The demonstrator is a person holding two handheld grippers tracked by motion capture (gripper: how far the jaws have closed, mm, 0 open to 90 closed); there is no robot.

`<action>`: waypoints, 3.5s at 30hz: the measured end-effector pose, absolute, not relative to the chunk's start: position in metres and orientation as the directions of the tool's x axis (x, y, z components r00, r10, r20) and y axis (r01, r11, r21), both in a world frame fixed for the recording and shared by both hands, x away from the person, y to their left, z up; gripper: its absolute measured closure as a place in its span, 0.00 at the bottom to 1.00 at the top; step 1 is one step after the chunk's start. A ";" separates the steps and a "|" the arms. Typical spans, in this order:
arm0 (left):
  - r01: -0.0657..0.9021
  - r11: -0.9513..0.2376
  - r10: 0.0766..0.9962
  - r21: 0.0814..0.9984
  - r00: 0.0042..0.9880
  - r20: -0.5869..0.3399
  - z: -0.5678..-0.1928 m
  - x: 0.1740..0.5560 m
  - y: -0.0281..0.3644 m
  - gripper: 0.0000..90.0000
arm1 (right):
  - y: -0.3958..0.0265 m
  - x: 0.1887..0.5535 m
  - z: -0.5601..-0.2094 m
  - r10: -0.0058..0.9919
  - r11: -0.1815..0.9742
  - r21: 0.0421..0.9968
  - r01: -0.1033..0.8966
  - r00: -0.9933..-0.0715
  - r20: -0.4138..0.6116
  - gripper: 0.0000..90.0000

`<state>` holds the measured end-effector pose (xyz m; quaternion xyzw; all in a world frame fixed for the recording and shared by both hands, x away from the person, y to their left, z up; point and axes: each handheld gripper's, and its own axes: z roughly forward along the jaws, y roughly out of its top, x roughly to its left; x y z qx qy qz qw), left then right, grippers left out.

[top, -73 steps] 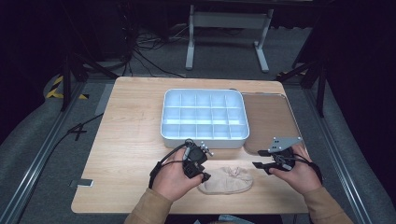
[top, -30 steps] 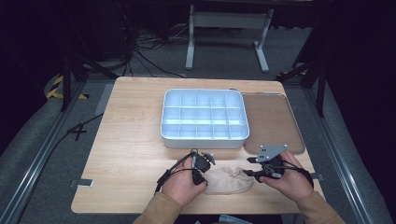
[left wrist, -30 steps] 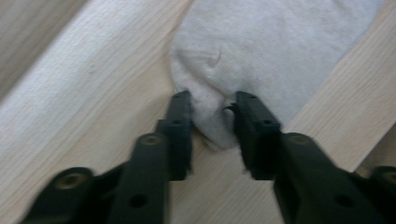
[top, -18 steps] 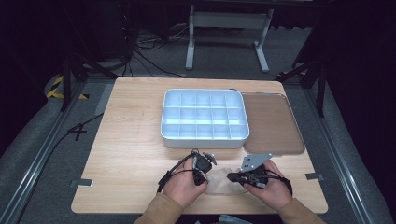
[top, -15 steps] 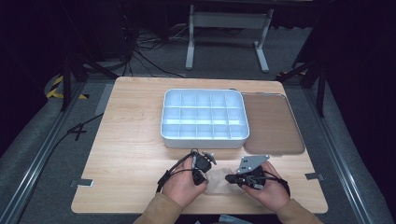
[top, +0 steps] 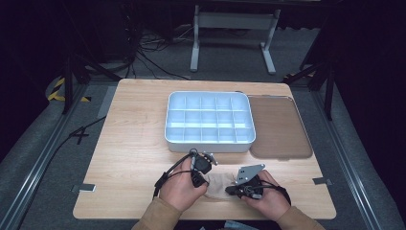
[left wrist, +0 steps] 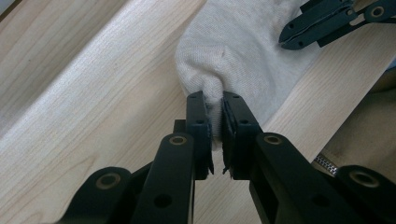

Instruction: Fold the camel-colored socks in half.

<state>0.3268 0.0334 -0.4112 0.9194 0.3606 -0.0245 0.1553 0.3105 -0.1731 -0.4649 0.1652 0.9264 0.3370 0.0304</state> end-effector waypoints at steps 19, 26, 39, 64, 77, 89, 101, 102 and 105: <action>0.631 -0.719 0.619 0.292 0.772 -0.142 -0.388 0.325 0.024 0.91 | -0.199 0.305 -0.451 0.403 0.666 0.676 0.315 -0.915 0.029 0.97; 0.618 -0.736 0.611 0.277 0.782 -0.124 -0.378 0.327 0.025 0.91 | -0.220 0.311 -0.460 0.480 0.670 0.628 0.395 -0.877 0.039 0.97; 0.552 -0.767 0.543 0.327 0.830 -0.129 -0.379 0.325 0.000 0.91 | -0.206 0.304 -0.468 0.431 0.658 0.669 0.345 -0.902 0.042 0.99; 0.508 -0.800 0.490 0.320 0.860 -0.142 -0.406 0.330 -0.032 0.91 | -0.205 0.303 -0.476 0.428 0.594 0.730 0.338 -0.901 0.069 0.99; 0.497 -0.781 0.456 0.378 0.868 -0.198 -0.396 0.330 -0.019 0.73 | -0.213 0.298 -0.461 0.453 0.611 0.709 0.352 -0.890 0.051 0.88; 0.535 -0.749 0.520 0.391 0.841 -0.154 -0.386 0.333 0.014 0.76 | -0.204 0.298 -0.418 0.453 0.554 0.770 0.316 -0.891 0.040 0.92; 0.572 -0.741 0.557 0.353 0.816 -0.154 -0.393 0.329 0.029 0.78 | -0.174 0.305 -0.432 0.393 0.603 0.743 0.292 -0.919 0.042 0.91; 0.572 -0.741 0.557 0.353 0.816 -0.154 -0.393 0.329 0.029 0.78 | -0.174 0.305 -0.432 0.393 0.603 0.743 0.292 -0.919 0.042 0.91; 0.561 -0.753 0.545 0.344 0.824 -0.153 -0.395 0.328 0.026 0.79 | -0.176 0.306 -0.432 0.398 0.606 0.740 0.292 -0.917 0.036 0.91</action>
